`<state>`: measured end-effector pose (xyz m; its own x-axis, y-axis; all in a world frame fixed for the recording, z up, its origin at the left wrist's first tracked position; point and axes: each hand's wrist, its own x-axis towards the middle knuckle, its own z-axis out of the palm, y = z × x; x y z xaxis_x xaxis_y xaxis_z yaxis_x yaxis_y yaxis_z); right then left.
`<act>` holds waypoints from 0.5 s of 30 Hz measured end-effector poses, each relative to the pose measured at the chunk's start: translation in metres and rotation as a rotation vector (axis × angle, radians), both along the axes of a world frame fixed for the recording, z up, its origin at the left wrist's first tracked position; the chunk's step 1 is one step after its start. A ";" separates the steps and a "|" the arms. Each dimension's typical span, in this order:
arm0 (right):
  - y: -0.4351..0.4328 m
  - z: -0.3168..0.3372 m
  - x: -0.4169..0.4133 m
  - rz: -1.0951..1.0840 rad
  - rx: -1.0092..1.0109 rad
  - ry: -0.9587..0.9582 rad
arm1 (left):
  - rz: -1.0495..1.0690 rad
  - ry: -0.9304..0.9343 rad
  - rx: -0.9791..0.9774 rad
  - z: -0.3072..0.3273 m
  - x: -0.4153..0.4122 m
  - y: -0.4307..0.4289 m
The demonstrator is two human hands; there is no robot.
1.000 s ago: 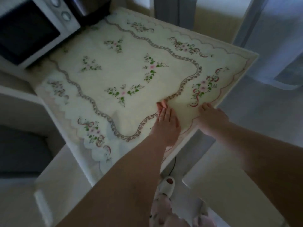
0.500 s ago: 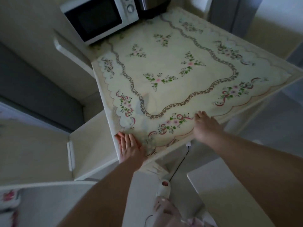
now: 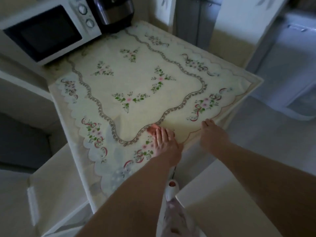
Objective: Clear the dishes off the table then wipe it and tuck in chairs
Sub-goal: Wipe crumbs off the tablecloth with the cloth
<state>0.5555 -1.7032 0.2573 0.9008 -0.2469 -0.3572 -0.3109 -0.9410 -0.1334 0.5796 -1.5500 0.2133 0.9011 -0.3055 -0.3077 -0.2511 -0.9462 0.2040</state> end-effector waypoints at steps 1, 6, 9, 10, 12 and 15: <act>-0.009 0.000 0.005 -0.038 0.007 -0.006 | -0.030 0.000 0.002 -0.003 0.007 -0.006; -0.035 -0.007 0.034 -0.147 0.055 -0.037 | -0.285 -0.090 -0.011 -0.010 0.054 -0.023; -0.043 -0.012 0.058 -0.199 0.067 -0.043 | -0.471 -0.091 -0.007 -0.009 0.095 -0.040; -0.044 -0.013 0.063 -0.196 0.061 -0.052 | -0.521 -0.094 -0.018 -0.008 0.106 -0.043; -0.052 -0.016 0.078 -0.207 0.032 -0.047 | -0.640 -0.083 -0.037 -0.008 0.133 -0.055; -0.064 -0.017 0.093 -0.243 -0.030 -0.016 | -0.728 -0.063 -0.071 -0.005 0.172 -0.074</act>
<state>0.6484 -1.7674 0.2404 0.8191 -0.4670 -0.3331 -0.5265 -0.8426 -0.1135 0.7520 -1.6237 0.2081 0.4777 -0.8507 -0.2192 -0.8242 -0.5204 0.2235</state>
